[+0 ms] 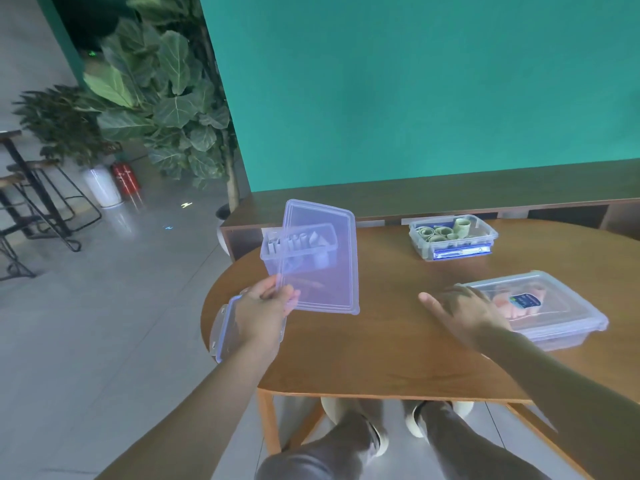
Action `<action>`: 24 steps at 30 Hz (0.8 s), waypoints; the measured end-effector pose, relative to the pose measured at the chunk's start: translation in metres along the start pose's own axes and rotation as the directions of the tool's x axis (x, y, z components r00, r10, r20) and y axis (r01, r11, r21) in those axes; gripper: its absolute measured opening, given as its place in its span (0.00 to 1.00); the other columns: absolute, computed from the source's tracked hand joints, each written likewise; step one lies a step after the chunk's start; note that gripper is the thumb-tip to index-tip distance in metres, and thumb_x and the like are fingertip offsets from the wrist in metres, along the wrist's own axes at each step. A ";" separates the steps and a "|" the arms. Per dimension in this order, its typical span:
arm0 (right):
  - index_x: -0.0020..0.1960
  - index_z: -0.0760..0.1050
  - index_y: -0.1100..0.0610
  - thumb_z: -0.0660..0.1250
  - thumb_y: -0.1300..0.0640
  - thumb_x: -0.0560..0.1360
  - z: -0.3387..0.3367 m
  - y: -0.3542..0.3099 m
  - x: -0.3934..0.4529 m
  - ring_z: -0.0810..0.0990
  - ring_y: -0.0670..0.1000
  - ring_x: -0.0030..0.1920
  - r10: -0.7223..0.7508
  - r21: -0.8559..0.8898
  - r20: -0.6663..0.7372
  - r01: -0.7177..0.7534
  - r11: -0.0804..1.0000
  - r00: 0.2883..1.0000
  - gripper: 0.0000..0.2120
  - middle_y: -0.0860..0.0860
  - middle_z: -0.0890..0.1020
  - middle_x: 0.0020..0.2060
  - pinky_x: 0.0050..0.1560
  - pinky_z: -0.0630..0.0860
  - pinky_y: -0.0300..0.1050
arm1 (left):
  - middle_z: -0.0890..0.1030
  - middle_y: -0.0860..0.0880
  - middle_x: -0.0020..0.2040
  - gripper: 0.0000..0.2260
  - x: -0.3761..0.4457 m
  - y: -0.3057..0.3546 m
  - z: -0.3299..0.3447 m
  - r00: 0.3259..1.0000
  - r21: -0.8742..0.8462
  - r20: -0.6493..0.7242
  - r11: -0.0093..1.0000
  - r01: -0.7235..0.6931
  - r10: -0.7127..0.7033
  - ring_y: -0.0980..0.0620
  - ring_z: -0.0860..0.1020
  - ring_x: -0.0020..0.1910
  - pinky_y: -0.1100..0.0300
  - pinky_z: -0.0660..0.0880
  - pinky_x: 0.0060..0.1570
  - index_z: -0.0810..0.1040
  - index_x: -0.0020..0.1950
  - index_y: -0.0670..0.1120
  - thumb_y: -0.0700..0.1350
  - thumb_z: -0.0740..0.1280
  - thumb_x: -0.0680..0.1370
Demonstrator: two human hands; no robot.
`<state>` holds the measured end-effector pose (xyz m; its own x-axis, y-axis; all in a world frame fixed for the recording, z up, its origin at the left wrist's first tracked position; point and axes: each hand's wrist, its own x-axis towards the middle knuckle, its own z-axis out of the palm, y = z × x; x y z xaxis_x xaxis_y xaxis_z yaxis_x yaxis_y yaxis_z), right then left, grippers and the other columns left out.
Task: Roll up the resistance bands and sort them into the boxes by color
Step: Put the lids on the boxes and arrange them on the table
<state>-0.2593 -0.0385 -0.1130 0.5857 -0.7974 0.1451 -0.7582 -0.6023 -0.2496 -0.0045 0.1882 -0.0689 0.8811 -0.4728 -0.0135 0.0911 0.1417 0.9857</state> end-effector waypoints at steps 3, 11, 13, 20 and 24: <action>0.33 0.71 0.50 0.38 0.24 0.75 -0.007 0.013 0.002 0.76 0.54 0.48 0.010 -0.007 0.000 -0.010 1.000 1.000 0.37 0.45 0.76 0.39 0.54 0.70 0.53 | 0.85 0.44 0.53 0.17 -0.002 0.002 0.010 0.999 -0.007 0.037 1.000 -0.002 0.002 0.49 0.86 0.47 0.54 0.81 0.57 0.77 0.67 0.40 0.33 0.71 0.78; 0.44 0.78 0.56 0.54 0.33 0.80 -0.029 -0.063 0.017 0.78 0.57 0.44 0.016 0.561 -0.056 0.018 0.828 0.998 0.29 0.53 0.81 0.40 0.49 0.75 0.50 | 0.85 0.60 0.45 0.09 0.022 0.018 0.006 0.979 0.387 0.056 0.899 -0.203 0.197 0.56 0.84 0.48 0.47 0.81 0.57 0.83 0.50 0.57 0.43 0.73 0.77; 0.54 0.81 0.59 0.58 0.35 0.80 -0.035 -0.099 0.036 0.85 0.55 0.46 0.086 0.887 0.059 -0.091 0.453 0.995 0.28 0.57 0.85 0.48 0.51 0.81 0.51 | 0.85 0.59 0.47 0.06 0.038 0.027 0.004 0.946 0.458 0.095 0.830 -0.317 0.309 0.56 0.84 0.50 0.48 0.80 0.57 0.83 0.52 0.53 0.43 0.72 0.77; 0.69 0.71 0.63 0.64 0.35 0.78 -0.062 -0.178 0.124 0.86 0.59 0.52 0.072 0.986 0.106 -0.095 -0.137 0.992 0.35 0.61 0.83 0.56 0.59 0.81 0.58 | 0.84 0.62 0.44 0.07 0.105 0.053 0.001 0.829 0.572 0.161 0.634 -0.520 0.535 0.63 0.81 0.46 0.77 0.69 0.46 0.83 0.53 0.52 0.41 0.69 0.79; 0.66 0.68 0.63 0.65 0.33 0.76 -0.076 -0.201 0.168 0.87 0.58 0.49 0.016 0.980 0.140 -0.136 -0.146 0.990 0.35 0.63 0.82 0.55 0.57 0.82 0.55 | 0.84 0.59 0.45 0.07 0.153 0.057 -0.007 0.721 0.647 0.264 0.437 -0.625 0.641 0.58 0.80 0.43 0.80 0.66 0.46 0.84 0.54 0.49 0.39 0.67 0.81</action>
<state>-0.0306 -0.0545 0.0339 0.6075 -0.7943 0.0056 0.3118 0.2320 -0.9214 0.1383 0.1301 -0.0155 0.5711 -0.4799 0.6660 -0.8112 -0.2057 0.5474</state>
